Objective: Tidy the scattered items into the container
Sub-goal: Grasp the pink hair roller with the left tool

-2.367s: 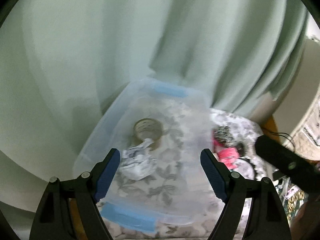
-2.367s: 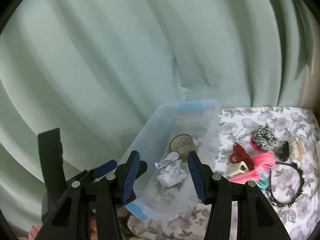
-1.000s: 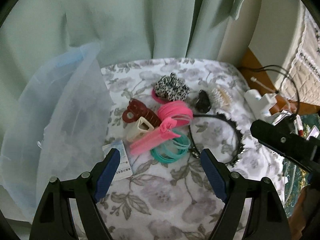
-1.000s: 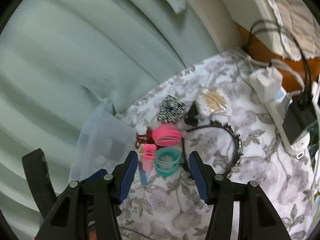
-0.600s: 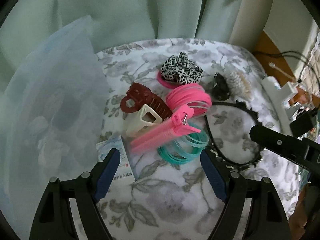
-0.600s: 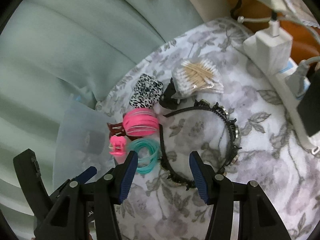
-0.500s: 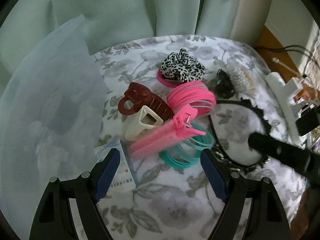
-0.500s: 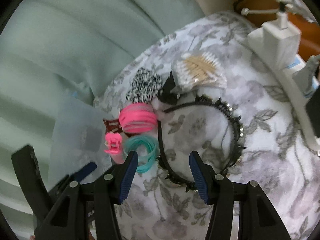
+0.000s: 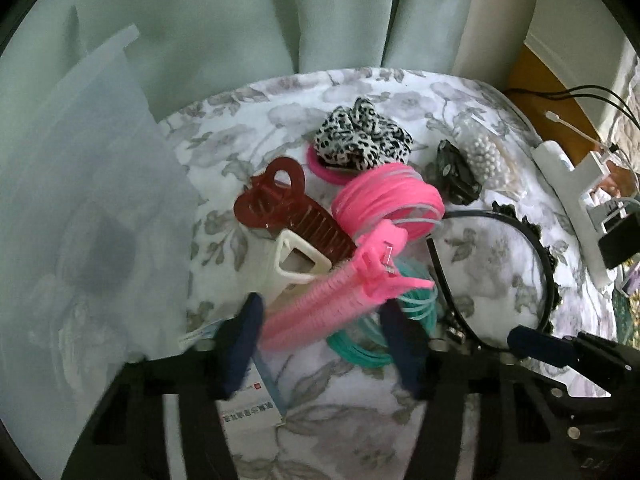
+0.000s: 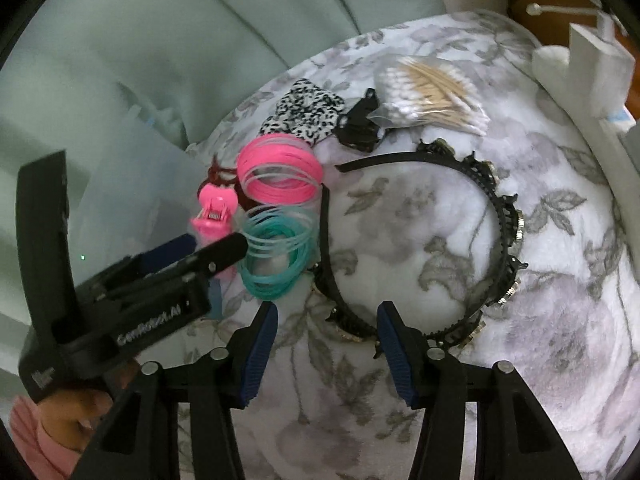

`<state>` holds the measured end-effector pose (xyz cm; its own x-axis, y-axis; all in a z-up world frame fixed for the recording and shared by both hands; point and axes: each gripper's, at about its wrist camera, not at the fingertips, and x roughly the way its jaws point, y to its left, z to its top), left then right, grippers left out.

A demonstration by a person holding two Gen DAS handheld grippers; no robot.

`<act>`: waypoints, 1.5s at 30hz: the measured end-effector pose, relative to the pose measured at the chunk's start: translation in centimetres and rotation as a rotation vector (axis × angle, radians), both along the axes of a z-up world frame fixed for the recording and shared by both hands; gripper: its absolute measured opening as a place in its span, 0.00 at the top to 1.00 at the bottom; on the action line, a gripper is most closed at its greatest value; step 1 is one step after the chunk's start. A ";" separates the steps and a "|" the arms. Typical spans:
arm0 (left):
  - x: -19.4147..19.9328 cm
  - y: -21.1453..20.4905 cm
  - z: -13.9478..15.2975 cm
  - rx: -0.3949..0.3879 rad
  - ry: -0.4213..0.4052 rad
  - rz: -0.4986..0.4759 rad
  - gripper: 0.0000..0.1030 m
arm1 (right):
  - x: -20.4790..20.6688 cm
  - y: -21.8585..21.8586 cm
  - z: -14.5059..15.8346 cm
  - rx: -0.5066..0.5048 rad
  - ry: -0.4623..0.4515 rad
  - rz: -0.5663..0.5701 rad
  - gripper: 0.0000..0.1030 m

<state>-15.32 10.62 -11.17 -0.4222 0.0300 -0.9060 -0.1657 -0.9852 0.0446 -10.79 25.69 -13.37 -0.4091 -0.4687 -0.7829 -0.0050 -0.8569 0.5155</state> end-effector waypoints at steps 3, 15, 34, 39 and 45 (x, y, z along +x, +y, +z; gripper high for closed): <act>-0.1 -0.1 -0.2 0.005 -0.002 -0.013 0.54 | 0.1 -0.3 0.0 0.039 0.007 0.015 0.55; -1.7 -0.2 -1.2 -0.057 0.020 -0.038 0.55 | -1.2 -2.3 -0.4 0.167 -0.013 0.079 0.60; 0.5 -1.0 0.6 0.048 -0.008 -0.010 0.73 | 1.3 0.9 2.5 0.080 0.026 0.014 0.99; 1.4 -1.2 1.2 0.079 -0.013 0.001 0.73 | 3.3 1.8 3.7 0.040 0.040 -0.014 0.99; 1.3 -1.3 0.4 0.073 -0.039 0.010 0.73 | 3.8 1.7 3.4 0.043 0.040 0.015 0.96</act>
